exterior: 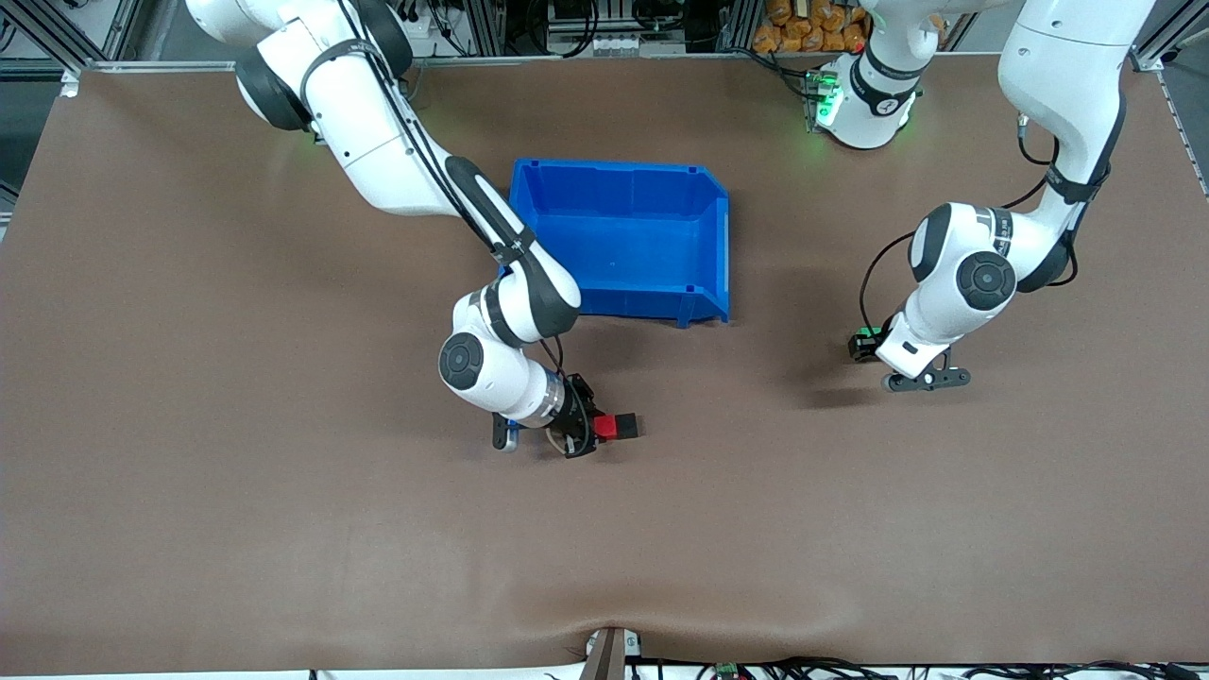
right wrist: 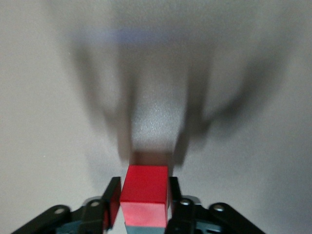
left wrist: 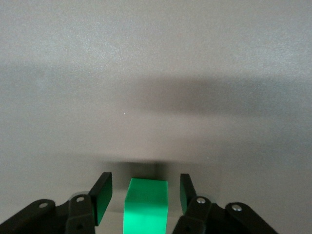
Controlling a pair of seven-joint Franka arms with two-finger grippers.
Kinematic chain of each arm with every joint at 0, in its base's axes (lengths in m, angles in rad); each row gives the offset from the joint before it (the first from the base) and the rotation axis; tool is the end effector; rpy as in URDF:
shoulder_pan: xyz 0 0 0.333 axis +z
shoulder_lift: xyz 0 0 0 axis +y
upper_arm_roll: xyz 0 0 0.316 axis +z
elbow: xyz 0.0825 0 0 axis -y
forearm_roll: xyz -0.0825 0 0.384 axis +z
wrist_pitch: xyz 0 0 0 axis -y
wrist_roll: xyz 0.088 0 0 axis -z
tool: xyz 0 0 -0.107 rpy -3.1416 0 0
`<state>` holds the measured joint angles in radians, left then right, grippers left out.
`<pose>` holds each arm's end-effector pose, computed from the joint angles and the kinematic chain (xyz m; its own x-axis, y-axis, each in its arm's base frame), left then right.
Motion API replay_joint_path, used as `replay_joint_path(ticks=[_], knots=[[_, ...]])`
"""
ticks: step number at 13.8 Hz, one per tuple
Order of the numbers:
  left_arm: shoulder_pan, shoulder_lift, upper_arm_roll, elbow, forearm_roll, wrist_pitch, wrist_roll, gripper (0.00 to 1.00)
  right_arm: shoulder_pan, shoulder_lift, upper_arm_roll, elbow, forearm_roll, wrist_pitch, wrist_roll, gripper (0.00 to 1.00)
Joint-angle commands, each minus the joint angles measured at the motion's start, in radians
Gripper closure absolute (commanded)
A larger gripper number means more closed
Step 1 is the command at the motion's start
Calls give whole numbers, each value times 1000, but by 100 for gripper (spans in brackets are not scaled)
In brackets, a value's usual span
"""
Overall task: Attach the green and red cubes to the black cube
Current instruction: 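Set the red cube against the black cube and open the right gripper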
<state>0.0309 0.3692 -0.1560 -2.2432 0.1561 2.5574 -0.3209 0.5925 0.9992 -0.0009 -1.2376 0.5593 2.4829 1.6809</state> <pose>0.5338 -0.0714 0.1989 0.9966 0.0730 -0.0388 0.0716 -0.9967 -0.0377 0.6438 0.4302 0.1794 0.0926 -0.8979 -0.4304 -0.9933 -0.0533 -0.1025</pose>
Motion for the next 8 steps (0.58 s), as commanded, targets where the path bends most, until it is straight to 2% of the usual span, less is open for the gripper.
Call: replay_joint_path(ticks=[1,2,4,5,8], knots=[[9,-32,-7,-33,26,14,-27,39,-5,-8,-25,32,-42,-13,58,0],[6,-32,-7,-33,26,14,-29,40,-13,-16,-39,35,-45,-12,72,0],[6,-30,-7,-33,26,14,-30,44,-16,-56,-111,38,-87,-66,54,0],[6,-29,-7,-33,26,14,-30,45,-34,-79,-120,41,-120,-143,27,0],[6,-24,-7,-33,26,14,-30,47,-121,-137,-117,50,-125,-272,-145,0]])
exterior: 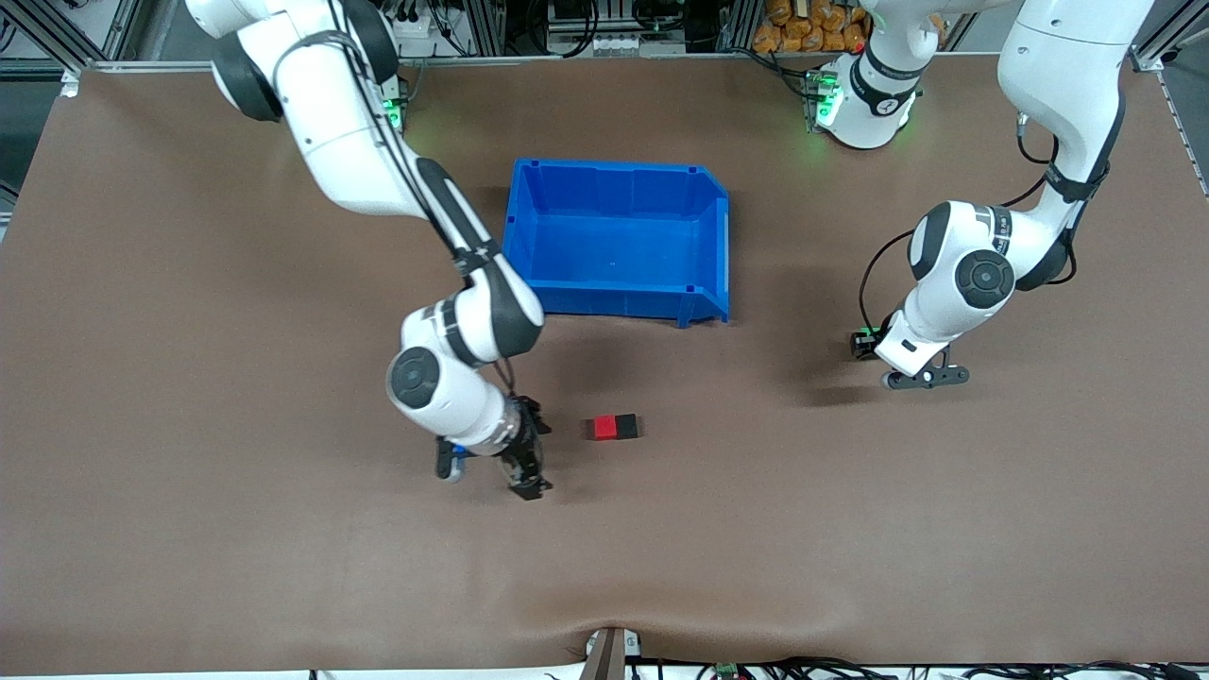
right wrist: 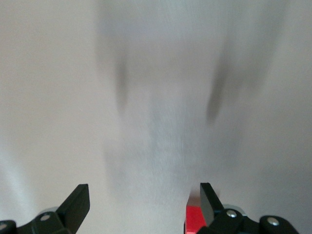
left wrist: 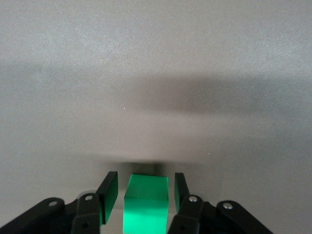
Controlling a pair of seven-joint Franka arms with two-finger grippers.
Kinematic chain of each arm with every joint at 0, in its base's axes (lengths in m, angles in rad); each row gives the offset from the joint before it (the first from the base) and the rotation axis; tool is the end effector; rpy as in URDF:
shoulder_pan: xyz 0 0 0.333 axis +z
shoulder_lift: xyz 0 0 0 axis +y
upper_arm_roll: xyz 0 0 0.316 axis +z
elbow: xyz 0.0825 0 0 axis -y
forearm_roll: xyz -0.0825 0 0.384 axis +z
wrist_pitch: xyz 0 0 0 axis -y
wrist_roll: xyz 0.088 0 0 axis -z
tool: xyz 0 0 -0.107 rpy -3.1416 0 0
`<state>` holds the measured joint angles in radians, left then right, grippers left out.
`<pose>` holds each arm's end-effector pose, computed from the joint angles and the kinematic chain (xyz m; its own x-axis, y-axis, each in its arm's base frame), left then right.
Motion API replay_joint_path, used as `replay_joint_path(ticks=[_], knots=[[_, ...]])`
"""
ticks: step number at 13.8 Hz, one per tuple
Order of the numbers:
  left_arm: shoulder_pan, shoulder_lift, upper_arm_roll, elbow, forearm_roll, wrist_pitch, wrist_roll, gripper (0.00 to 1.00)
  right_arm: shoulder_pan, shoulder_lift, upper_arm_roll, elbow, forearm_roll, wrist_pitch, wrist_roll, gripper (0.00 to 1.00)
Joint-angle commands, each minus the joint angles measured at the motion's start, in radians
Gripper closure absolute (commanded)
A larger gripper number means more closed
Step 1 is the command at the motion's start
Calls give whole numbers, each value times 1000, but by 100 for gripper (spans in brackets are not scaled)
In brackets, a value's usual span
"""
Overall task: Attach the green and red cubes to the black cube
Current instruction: 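Withdraw the right gripper to rest while the left gripper lifts the green cube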
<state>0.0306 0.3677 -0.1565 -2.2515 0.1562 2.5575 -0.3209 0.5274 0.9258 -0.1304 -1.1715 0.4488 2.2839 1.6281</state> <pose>0.5306 -0.0716 0.1968 0.9964 0.0717 -0.0453 0.0700 -0.9968 -0.0390 0.7051 0.3413 0.2512 0.1546 -0.9447 -0.2892 -0.9825 -0.1161 -0.1458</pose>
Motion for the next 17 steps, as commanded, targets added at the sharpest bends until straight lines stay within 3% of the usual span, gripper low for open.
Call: replay_joint_path(ticks=[1,6,13,16,17], knots=[[6,-23,-6,-25,26,13,-30,49,-94,-86,9,-16,-18,-146,-138,0],[5,-18,-6,-25,26,13,-32,57,-282,-139,9,78,-24,-502,-387,0],[0,-9,-6,-19,26,13,-32,100,-463,-338,-29,73,-131,-820,-831,0],[0,-7,-6,-8,25,13,-33,100,-463,-450,-25,69,-292,-1010,-1099,0],[0,-3,-8,1,25,13,-33,100,-466,-488,-24,61,-304,-1035,-1234,0]])
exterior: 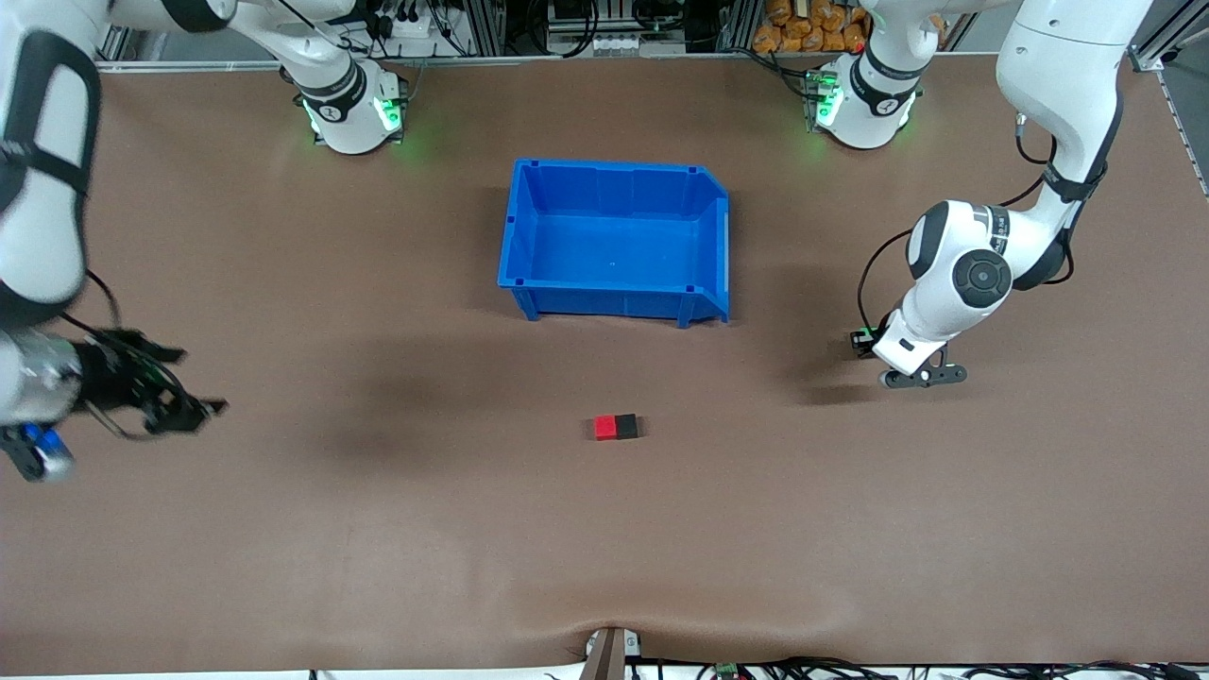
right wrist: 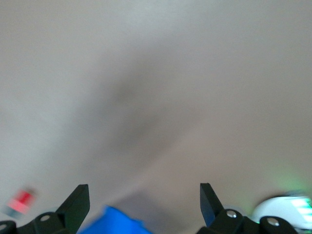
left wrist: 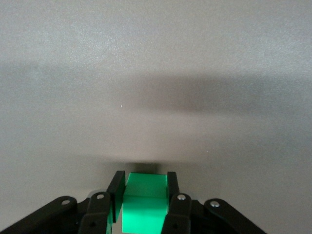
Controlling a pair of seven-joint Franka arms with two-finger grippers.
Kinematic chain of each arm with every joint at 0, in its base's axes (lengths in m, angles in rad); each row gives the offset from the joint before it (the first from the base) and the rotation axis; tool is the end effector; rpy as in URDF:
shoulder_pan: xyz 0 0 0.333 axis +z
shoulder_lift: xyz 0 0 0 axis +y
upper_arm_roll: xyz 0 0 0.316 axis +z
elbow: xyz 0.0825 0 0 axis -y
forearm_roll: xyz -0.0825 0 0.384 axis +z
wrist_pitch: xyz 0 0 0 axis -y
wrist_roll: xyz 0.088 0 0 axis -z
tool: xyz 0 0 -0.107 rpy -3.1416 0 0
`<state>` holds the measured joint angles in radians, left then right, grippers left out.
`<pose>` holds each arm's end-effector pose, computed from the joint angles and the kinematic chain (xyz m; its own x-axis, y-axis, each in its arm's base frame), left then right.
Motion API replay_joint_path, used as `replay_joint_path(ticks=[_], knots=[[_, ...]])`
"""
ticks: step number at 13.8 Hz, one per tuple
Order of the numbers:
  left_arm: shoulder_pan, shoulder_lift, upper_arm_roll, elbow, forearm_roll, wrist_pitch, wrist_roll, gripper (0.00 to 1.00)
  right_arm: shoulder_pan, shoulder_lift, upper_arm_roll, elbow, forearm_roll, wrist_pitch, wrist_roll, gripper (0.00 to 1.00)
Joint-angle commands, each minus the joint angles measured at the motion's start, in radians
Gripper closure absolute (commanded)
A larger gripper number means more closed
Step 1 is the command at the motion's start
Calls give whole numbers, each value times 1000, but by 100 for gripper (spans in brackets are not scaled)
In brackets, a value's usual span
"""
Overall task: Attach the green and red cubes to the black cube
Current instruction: 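Withdraw the right gripper to rest while the left gripper lifts the green cube, then carry the green cube with the left gripper to the black cube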
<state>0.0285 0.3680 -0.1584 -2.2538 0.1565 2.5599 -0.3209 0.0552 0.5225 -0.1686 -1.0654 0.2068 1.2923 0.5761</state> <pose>0.5296 -0.0737 0.1961 0.9967 0.0674 -0.0456 0.0657 -0.9971 -0.0381 0.6675 -0.0192 0.5176 0.7524 -0.5841 -0.3044 -0.5993 -0.7989 0.0515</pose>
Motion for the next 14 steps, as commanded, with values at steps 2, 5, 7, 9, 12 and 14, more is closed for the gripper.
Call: replay_joint_path(ticks=[2,5,7,9,12,14], knots=[[1,-1,-6,34,23,10,-65,100,-17,-146,9,-91,-95,-33,-417,0],[1,-4,-7,81,23,8,-142,100,-29,-264,11,-229,-99,-1,-489,0],[7,-1,-6,114,17,6,-206,100,-12,-394,18,-434,-151,179,-490,0],[5,14,-7,146,8,5,-294,100,6,-529,20,-659,-179,336,-490,0],[-24,43,-10,204,8,-1,-523,100,8,-564,23,-707,-184,374,-502,0],[-67,67,-12,247,8,-16,-688,100,38,-486,27,-482,-268,267,-499,0]])
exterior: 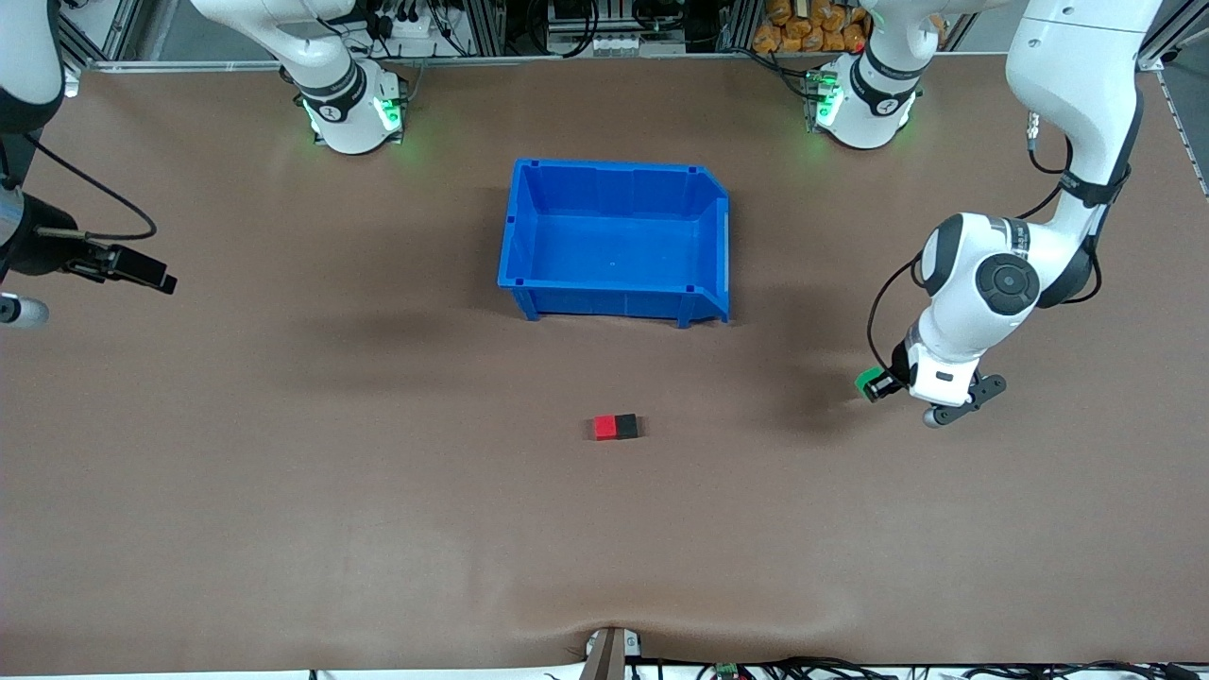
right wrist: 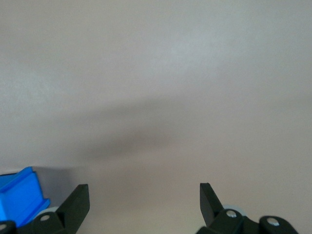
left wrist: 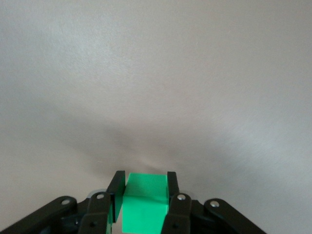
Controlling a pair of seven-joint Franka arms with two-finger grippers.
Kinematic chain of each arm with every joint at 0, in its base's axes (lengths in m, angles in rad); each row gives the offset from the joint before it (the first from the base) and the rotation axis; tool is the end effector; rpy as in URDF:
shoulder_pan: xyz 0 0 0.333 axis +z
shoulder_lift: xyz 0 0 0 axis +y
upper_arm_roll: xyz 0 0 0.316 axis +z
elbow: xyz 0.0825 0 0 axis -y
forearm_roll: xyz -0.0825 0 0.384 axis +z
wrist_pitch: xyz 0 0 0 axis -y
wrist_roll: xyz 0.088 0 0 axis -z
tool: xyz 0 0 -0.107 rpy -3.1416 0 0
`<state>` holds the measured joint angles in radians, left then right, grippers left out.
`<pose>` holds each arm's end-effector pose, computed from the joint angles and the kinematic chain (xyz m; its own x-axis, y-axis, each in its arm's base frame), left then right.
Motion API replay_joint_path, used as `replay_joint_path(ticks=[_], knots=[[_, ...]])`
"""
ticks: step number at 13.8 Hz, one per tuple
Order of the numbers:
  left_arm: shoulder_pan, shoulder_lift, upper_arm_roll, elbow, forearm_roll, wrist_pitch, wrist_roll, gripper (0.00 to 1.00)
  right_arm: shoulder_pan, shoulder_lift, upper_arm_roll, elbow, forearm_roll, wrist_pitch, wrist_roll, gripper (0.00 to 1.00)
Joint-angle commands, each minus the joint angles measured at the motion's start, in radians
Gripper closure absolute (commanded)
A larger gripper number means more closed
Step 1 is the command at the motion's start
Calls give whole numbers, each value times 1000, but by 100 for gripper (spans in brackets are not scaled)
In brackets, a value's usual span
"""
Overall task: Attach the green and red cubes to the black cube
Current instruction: 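Carry the green cube with the left gripper to the black cube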
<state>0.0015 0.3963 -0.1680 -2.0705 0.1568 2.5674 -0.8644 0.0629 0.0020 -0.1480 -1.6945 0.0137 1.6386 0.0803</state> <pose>0.5927 -0.0998 0.2500 0.8272 0.5537 0.0956 0.5506 -0.8327 0.0594 0.5542 -0.0458 0.5706 0.9845 -0.1654 -0.0587 -0.1662 -0.9861 -0.0086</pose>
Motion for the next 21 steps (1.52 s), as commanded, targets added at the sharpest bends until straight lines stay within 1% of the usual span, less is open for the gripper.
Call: replay_joint_path(ticks=[1,2,3,4,6,8,10,11,12,14,16,17,18,19,21], knots=[[-67,56,-2,87,7,-36,-228,100,41,109,7,258,-121,-138,-4,0],[-93,73,-2,116,7,-56,-296,100,35,137,7,330,-103,-189,-5,0],[-113,93,-1,150,7,-76,-361,100,41,130,7,340,-75,-253,-8,0],[-127,111,-2,182,7,-97,-419,100,49,121,7,340,-72,-276,-1,0],[-161,162,-2,259,7,-153,-543,100,41,127,7,361,-78,-269,-8,0],[-188,208,-2,328,7,-185,-661,100,52,127,8,415,-84,-269,-2,0],[-219,233,-2,372,7,-203,-729,100,96,127,7,435,-119,-252,-1,0],[-230,243,-2,395,6,-211,-760,100,104,122,8,429,-145,-226,-7,0],[-241,254,-2,417,-6,-219,-792,100,95,110,7,405,-130,-203,-11,0],[-285,286,-1,467,-61,-219,-861,100,62,60,-1,324,-72,-154,-33,0],[-323,317,-1,497,-75,-219,-919,100,19,-5,-1,221,-46,-81,-147,0],[-336,329,-1,501,-77,-219,-941,100,-27,-25,-1,179,-11,-51,-204,0],[-348,349,-1,533,-77,-219,-970,100,-67,-22,-1,177,33,-52,-242,0],[-360,370,-1,559,-77,-219,-1007,100,-78,-22,1,177,49,-60,-253,0],[-391,409,1,605,-75,-219,-1062,100,-74,-20,2,188,45,-63,-249,0]])
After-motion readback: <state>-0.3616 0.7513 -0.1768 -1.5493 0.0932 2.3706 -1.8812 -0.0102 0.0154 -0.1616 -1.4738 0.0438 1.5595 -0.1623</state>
